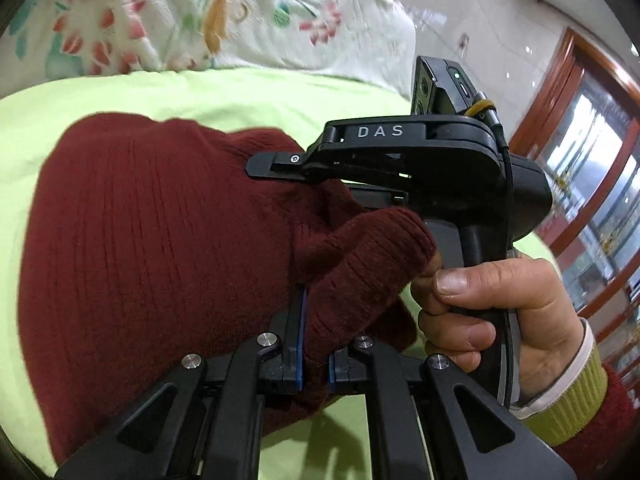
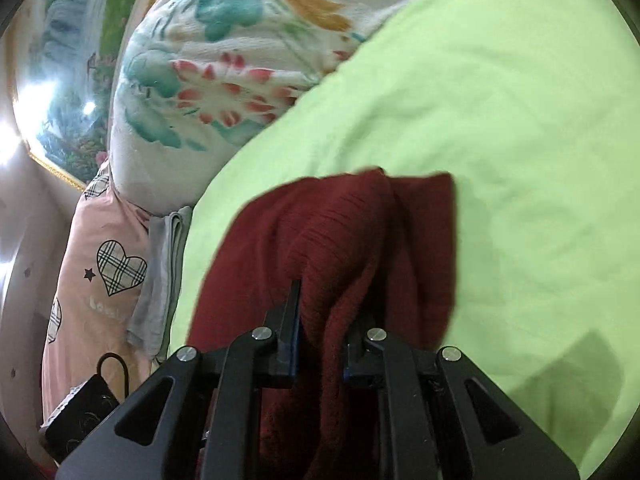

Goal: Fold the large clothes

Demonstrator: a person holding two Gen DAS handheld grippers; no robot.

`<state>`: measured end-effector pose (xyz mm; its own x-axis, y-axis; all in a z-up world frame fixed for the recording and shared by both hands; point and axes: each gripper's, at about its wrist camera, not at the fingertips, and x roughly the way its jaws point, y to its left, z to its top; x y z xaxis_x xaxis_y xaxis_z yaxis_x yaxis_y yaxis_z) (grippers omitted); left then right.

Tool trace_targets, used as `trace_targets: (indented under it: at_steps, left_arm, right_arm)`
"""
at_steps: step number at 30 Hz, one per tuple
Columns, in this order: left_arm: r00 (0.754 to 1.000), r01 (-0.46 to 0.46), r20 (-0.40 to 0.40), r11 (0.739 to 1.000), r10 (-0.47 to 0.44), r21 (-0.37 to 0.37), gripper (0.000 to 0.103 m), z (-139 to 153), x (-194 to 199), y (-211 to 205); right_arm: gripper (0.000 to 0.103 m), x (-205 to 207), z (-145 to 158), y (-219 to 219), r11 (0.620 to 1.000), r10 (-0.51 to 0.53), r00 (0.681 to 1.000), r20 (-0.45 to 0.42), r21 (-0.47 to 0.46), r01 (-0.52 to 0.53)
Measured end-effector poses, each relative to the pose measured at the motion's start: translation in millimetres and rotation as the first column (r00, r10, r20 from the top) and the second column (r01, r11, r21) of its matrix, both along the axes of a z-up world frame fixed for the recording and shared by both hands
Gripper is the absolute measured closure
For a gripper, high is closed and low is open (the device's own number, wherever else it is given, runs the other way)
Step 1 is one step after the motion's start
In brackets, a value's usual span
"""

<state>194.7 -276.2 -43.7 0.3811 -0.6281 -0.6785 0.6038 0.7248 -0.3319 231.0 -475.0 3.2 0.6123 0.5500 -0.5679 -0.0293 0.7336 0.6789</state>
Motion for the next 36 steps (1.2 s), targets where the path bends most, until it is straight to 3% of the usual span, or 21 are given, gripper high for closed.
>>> trace_targets:
  at_steps: [9,13,15,18,21,22,23,24,28,31,36]
  left_arm:
    - [0.999,0.041,0.016,0.999,-0.041,0.003,0.097,3,-5,0]
    - [0.998,0.057,0.003,0.998,-0.057,0.034,0.095,-5,-3,-6]
    - [0.998,0.060,-0.007,0.998,-0.060,0.032,0.089,-1,-5,-1]
    - [0.995,0.068,-0.068,0.998,-0.069,-0.016,0.068,8,-10,23]
    - [0.994,0.034,-0.097,0.996,-0.042,-0.085,0.053,20,-12,58]
    - [0.996,0.012,-0.092,0.996,-0.020,-0.091,0.039,24,-13,70]
    - [0.997,-0.019,-0.081,0.995,0.011,-0.095,0.033,28,-12,81]
    - [0.996,-0.050,-0.078,0.993,0.042,-0.109,0.033,32,-7,93]
    - [0.988,-0.110,-0.119,0.984,0.093,-0.139,0.032,35,16,121]
    - [0.971,-0.209,-0.139,0.974,0.197,-0.085,0.026,31,43,131]
    - [0.941,-0.256,-0.267,0.953,0.209,-0.159,0.021,10,82,151]
  right_arm:
    - [0.088,-15,12,2,0.997,-0.028,0.997,0.069,-0.065,0.032]
    - [0.088,-17,-2,-2,0.996,-0.060,0.998,0.035,-0.062,0.062]
    - [0.088,-20,-1,-1,0.996,-0.062,0.998,0.033,-0.061,0.064]
    - [0.077,-26,6,0,0.995,-0.065,0.997,0.029,-0.071,0.067]
    - [0.054,-37,14,-7,0.994,-0.084,0.996,0.041,-0.070,0.087]
    - [0.041,-44,18,-10,0.992,-0.099,0.994,0.053,-0.078,0.103]
    - [0.034,-47,19,-12,0.990,-0.111,0.992,0.058,-0.086,0.116]
    - [0.027,-52,21,-14,0.988,-0.122,0.991,0.062,-0.091,0.128]
    - [0.026,-56,15,-17,0.993,-0.098,0.995,0.027,-0.055,0.100]
    - [0.026,-54,10,-16,0.994,-0.088,0.996,0.000,-0.062,0.088]
    - [0.025,-46,4,-15,0.996,-0.064,0.998,-0.024,-0.059,0.063]
